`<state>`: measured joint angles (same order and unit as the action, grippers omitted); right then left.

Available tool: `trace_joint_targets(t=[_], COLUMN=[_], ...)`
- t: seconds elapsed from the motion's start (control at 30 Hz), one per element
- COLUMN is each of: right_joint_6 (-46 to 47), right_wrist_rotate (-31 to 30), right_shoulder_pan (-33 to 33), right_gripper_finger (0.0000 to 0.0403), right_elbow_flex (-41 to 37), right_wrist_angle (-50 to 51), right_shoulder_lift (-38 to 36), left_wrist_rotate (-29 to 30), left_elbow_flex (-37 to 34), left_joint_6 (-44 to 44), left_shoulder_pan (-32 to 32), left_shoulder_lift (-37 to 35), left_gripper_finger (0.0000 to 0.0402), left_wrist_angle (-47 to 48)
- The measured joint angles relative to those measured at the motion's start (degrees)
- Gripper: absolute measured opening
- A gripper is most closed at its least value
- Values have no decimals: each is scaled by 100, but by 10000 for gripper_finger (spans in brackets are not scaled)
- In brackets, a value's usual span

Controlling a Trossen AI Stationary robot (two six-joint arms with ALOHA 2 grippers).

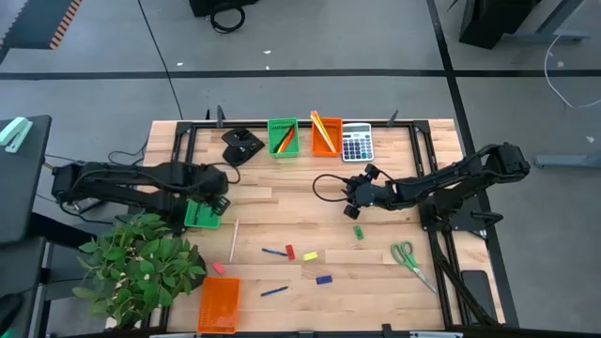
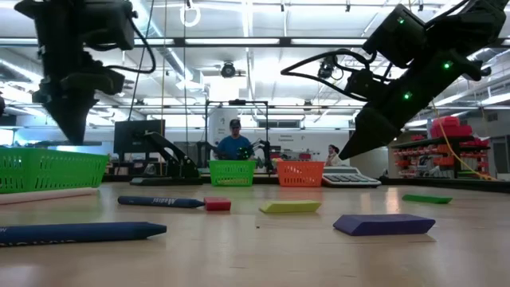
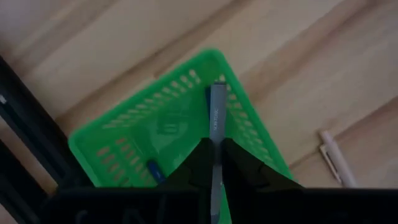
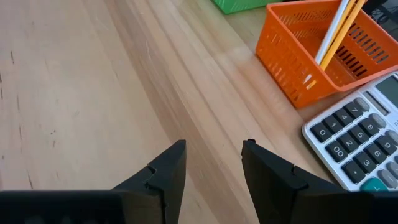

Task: Sort crayons/erasers/pens/pencils in bins
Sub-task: Put the gray crayon into the bottom green bin, then put the blue crayon into the bottom green bin

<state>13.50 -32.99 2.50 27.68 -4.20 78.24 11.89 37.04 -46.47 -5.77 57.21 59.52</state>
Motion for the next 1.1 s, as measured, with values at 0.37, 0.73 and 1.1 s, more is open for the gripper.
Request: trace_joint_targets(t=[0.37, 0.73, 1.1], right_joint_6=[22, 4, 0], right_wrist_rotate=[1, 2, 2], right_shoulder_pan=[4, 4, 2], right_gripper_finger=[162, 162, 162], right_elbow_flex=[-1, -2, -2], right_wrist_angle=[21, 19, -77], right_shoulder_lift=[0, 0, 0], left_wrist_rotate=[6, 11, 892], left_elbow_flex=[-147, -107, 748], left_joint_6=[-928, -942, 273], left_shoulder_pan=[677, 893, 1372], left_shoulder_lift=[0, 0, 0], left_gripper_finger=[73, 160, 127], left_wrist_angle=[287, 84, -532])
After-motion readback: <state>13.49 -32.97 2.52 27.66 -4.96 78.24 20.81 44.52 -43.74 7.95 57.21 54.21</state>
